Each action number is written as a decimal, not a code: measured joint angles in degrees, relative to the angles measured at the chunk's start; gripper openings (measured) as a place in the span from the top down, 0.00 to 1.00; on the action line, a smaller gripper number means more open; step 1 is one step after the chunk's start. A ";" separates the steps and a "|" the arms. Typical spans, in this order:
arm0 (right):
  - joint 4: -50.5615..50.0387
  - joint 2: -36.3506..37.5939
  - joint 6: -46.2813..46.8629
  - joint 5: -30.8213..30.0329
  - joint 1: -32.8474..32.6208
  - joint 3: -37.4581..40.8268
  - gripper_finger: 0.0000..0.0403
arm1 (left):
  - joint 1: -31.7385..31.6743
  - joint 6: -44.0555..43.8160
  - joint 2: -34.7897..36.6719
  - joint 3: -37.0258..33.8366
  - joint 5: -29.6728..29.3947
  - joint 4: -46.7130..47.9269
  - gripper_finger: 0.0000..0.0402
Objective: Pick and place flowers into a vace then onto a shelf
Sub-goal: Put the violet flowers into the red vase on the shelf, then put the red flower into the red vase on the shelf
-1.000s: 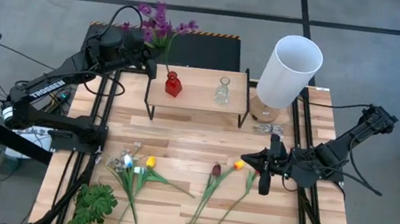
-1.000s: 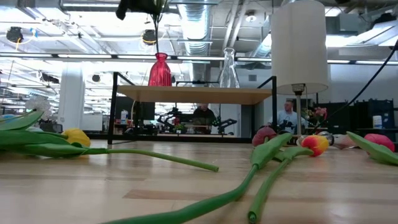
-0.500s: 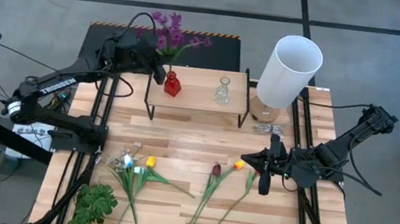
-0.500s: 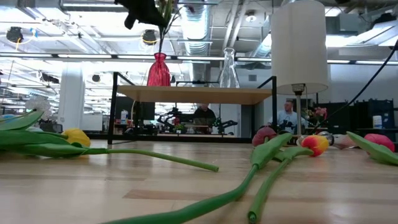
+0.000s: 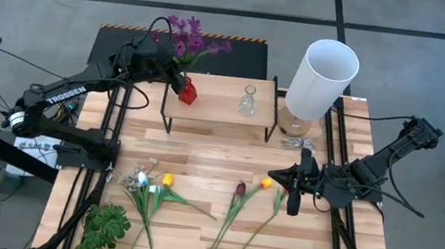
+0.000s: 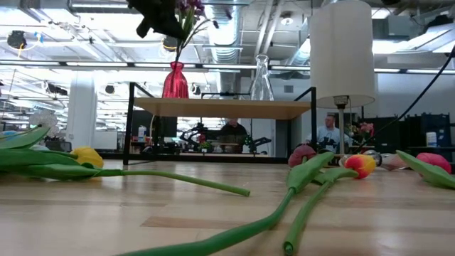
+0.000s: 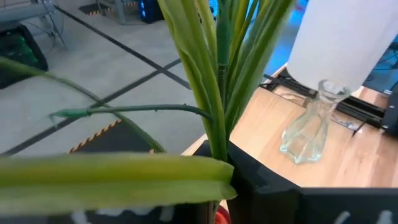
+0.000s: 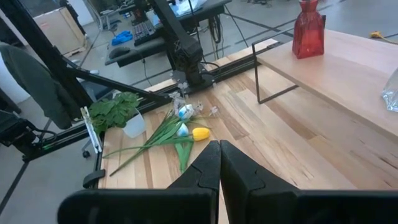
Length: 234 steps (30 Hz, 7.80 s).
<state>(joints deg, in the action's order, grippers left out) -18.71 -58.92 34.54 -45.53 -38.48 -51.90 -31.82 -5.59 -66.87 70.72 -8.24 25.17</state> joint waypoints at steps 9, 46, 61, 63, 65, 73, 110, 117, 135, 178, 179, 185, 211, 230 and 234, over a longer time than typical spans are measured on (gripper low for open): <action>-0.55 0.00 0.00 0.19 0.00 0.00 1.00 | 0.07 -1.24 0.22 0.00 0.37 -0.42 0.96; -0.80 0.00 0.04 0.73 -0.07 0.00 1.00 | 0.07 -4.86 3.26 0.00 1.80 6.06 0.62; -0.93 -0.02 0.76 2.02 -0.07 -0.02 1.00 | 0.09 -10.58 11.96 0.02 3.40 17.01 0.62; -0.97 -0.01 1.80 2.18 -0.14 -0.02 1.00 | 0.09 -11.81 13.30 0.02 2.98 19.25 0.62; -1.04 0.00 3.03 2.26 -0.56 -0.02 1.00 | 0.09 -13.26 14.71 0.02 2.41 21.50 0.62; -5.77 -0.01 12.70 2.29 -3.94 -0.02 1.00 | 1.58 -18.20 19.54 0.02 9.46 25.33 0.62; -11.30 -12.64 67.33 9.57 -18.18 -0.04 1.00 | 34.61 -23.82 17.13 -5.80 11.38 26.12 0.62; -13.30 -20.68 77.85 13.24 -16.39 -2.04 1.00 | 39.00 -22.57 18.42 -6.05 12.05 29.33 0.62; -41.64 -29.53 88.17 23.75 -11.78 -16.98 1.00 | 44.61 -25.26 22.75 -6.05 3.29 30.42 0.62; -41.02 -48.43 93.13 36.15 -0.27 -16.92 0.59 | 44.88 -31.05 22.99 -14.91 4.42 33.57 0.62; -41.37 -48.83 93.13 36.62 -0.09 -16.94 0.58 | 44.88 -31.12 22.99 -14.91 4.42 33.57 0.62; -42.01 -51.22 93.39 37.96 0.07 -16.92 0.57 | 44.88 -31.29 22.99 -14.91 4.38 33.52 0.62; -37.61 -52.74 90.96 32.62 -0.55 -16.92 0.98 | 44.88 -31.22 22.99 -14.90 4.38 33.18 0.62; -55.12 -52.83 73.40 27.44 -0.94 -35.29 1.00 | 44.86 -28.14 22.99 -14.88 6.93 30.21 0.62; -55.20 -52.81 64.75 27.43 -1.75 -40.83 1.00 | 44.86 -26.98 22.99 -14.88 8.00 30.16 0.62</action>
<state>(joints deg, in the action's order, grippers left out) -73.91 -111.72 99.30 -18.10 -40.23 -92.73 13.04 -32.58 -43.88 55.83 -0.24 55.33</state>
